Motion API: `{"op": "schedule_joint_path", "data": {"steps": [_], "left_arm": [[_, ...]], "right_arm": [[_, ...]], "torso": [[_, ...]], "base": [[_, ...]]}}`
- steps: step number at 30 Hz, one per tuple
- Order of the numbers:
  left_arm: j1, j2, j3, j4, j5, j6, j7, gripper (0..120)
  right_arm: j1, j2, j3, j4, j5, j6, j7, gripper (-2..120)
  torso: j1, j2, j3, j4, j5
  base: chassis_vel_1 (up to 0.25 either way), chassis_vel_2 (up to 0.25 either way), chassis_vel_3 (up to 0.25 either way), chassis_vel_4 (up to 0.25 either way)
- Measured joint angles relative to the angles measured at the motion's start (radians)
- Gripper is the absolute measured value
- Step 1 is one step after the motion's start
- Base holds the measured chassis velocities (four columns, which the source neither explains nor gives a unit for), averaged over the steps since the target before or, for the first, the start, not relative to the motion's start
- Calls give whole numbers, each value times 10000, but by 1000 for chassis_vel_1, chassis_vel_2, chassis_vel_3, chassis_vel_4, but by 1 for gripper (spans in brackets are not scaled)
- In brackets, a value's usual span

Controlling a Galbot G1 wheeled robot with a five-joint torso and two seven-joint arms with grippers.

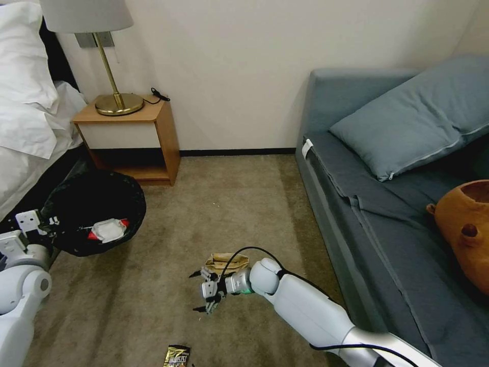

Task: Pick up the trash bin, then pick up the garbage on the floor and place it into the trash bin.

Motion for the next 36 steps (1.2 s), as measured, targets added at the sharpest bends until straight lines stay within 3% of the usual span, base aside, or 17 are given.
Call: {"op": "schedule_joint_path", "data": {"steps": [4, 10, 23, 36], "left_arm": [[499, -125, -220, -124, 44, -86, 245, 3], [1118, -209, -459, -562, -26, -114, 358, 3], [1375, -339, -496, -1241, -144, -86, 262, 3], [1169, -369, -262, -1036, -27, -144, 318, 3]], "right_arm": [[-335, 559, 285, -172, -1301, 552, -173, 100], [-764, 881, 219, -259, -1684, 779, -144, 100], [-1686, 1255, 446, -382, -2396, 1120, -20, 100], [-1990, 1127, 826, -423, -3103, 1524, -38, 100]], "torso": [[0, 0, 0, 3, 0], [0, 0, -1, 5, -1], [0, 0, 0, 1, 2], [0, 0, 0, 2, 2]], "base": [[0, 0, 0, 0], [0, 0, 0, 0], [0, 0, 0, 0], [0, 0, 0, 0]]}}
